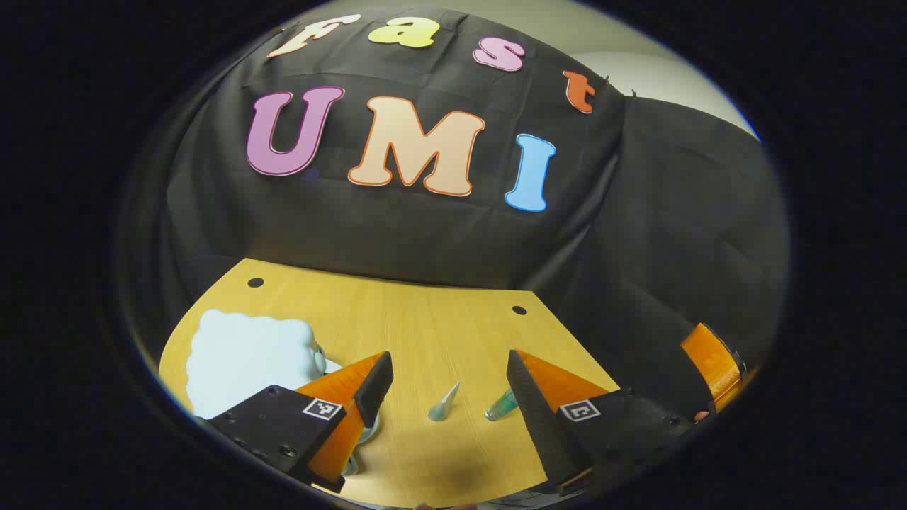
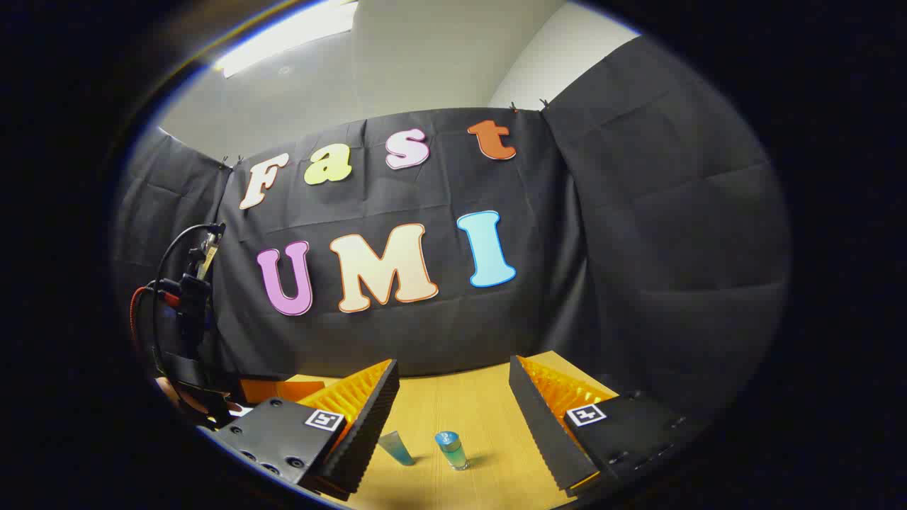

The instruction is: First open the suitcase, pack the skin care products into it, and then close the suitcase.

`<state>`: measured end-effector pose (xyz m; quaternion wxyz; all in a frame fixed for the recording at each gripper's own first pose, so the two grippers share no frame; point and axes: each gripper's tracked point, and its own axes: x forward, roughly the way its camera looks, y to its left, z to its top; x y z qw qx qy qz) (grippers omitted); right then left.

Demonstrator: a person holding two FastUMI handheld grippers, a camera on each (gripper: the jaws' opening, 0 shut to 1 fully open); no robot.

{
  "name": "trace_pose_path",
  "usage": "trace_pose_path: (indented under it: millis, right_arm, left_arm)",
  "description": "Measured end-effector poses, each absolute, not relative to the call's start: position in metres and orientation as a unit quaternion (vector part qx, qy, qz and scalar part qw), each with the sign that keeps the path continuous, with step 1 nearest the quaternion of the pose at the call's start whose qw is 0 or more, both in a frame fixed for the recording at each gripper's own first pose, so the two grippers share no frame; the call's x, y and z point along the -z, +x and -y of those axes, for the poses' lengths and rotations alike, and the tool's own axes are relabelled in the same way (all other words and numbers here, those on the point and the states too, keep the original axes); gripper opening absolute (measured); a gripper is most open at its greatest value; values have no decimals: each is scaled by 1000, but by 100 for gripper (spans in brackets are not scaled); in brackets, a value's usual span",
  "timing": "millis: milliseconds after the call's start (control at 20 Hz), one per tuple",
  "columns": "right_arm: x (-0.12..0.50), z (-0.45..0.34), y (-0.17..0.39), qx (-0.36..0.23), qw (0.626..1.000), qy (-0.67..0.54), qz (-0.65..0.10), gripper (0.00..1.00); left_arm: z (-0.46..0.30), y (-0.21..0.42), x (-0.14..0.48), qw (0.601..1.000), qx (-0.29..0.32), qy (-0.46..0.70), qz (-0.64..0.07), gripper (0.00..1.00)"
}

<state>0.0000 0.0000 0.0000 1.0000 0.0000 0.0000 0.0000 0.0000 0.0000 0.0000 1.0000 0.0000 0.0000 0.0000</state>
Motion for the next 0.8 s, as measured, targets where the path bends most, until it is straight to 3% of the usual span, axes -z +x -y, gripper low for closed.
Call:
trace_pose_path:
  millis: [800]
  right_arm:
    - [6, -1, -4, -3, 1000, 2, -14, 98]
  left_arm:
    - [-21, -9, 27, 998, -30, -25, -44, 95]
